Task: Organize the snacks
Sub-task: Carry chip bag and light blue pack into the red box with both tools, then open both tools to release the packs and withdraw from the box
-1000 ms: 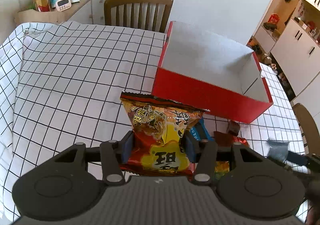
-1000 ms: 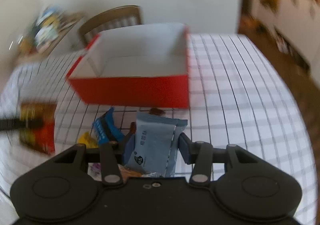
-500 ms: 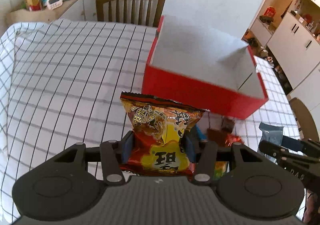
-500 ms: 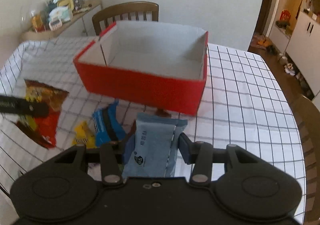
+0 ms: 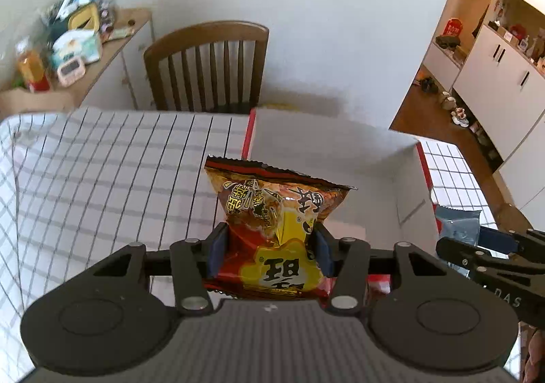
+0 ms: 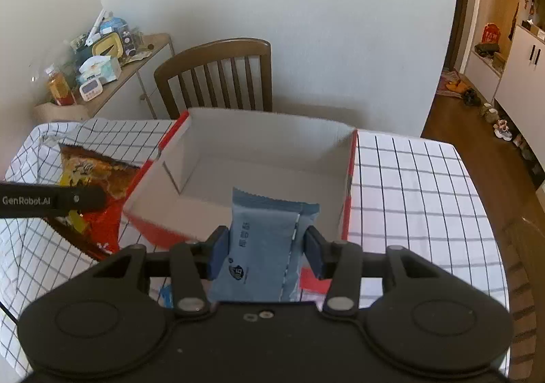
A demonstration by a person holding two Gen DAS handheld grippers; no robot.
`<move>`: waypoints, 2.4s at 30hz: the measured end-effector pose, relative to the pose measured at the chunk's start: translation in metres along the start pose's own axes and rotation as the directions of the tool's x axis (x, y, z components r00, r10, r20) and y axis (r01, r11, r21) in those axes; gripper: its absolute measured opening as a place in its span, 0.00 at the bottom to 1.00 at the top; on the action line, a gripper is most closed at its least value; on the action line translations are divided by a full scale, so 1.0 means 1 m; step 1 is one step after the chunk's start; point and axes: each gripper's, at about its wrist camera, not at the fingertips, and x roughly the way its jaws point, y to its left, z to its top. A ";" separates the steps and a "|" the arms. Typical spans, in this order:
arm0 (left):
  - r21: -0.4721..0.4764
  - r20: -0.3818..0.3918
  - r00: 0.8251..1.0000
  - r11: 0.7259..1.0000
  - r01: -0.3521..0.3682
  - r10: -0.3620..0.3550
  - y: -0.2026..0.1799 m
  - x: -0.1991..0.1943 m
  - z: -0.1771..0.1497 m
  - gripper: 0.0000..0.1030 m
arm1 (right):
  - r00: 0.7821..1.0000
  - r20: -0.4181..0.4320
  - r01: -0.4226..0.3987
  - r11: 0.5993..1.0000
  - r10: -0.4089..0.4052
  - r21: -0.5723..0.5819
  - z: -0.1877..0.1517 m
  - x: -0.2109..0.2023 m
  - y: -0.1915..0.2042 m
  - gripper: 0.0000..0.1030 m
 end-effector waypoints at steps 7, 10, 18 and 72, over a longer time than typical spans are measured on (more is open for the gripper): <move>0.068 -0.001 1.000 0.997 -0.025 0.025 -0.015 0.032 0.039 0.50 | 1.000 -0.020 -0.001 1.000 0.001 -0.010 0.031 0.035 -0.005 0.46; 0.093 -0.022 0.999 0.995 -0.047 0.050 -0.020 0.053 0.047 0.50 | 0.999 -0.043 0.006 1.000 -0.007 -0.024 0.040 0.053 -0.004 0.46; 0.132 -0.124 0.988 0.989 -0.072 0.088 -0.030 0.114 0.048 0.50 | 0.992 -0.126 0.002 0.999 -0.007 -0.039 0.043 0.105 -0.003 0.46; 0.120 -0.046 0.999 0.993 0.017 -0.012 -0.010 0.001 -0.001 0.70 | 0.995 -0.091 -0.044 0.997 0.038 -0.064 0.017 0.011 0.026 0.96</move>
